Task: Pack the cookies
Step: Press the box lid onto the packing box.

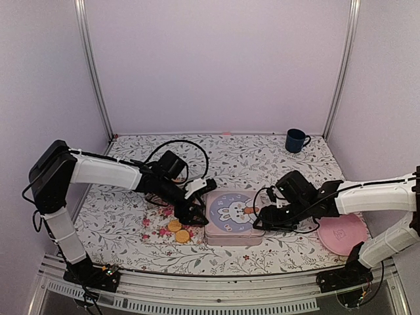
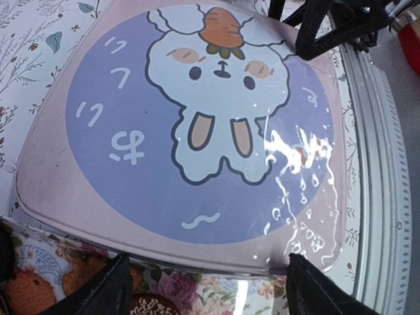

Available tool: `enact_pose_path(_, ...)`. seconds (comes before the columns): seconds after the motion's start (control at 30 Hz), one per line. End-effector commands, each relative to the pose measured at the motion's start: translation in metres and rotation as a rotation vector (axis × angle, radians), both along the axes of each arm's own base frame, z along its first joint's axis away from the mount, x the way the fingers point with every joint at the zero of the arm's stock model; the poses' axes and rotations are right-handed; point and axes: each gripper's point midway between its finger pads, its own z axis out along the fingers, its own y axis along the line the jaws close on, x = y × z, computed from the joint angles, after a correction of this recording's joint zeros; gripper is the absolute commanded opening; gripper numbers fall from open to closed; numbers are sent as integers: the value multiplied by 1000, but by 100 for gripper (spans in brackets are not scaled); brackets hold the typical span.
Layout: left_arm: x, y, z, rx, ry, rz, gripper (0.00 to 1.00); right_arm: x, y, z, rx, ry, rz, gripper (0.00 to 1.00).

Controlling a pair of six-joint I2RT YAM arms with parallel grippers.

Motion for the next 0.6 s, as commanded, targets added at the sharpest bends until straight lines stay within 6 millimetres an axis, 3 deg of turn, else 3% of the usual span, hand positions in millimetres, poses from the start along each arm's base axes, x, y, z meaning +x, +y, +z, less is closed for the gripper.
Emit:
enact_pose_path(0.0, -11, 16, -24, 163, -41, -27, 82, -5, -24, -7, -144, 13, -22, 64)
enact_pose_path(0.17, 9, -2, 43, 82, -133, -28, 87, 25, -5, 63, -85, -127, -29, 61)
enact_pose_path(0.27, 16, -10, 63, 50, -161, -27, 87, 33, 9, 83, -27, -163, -19, 58)
enact_pose_path(0.37, 17, -20, 58, 56, -151, -37, 86, 34, 21, 76, 3, -145, -3, 54)
enact_pose_path(0.57, -3, -25, 18, 102, -162, -75, 83, 3, 33, 29, 7, -29, 41, 49)
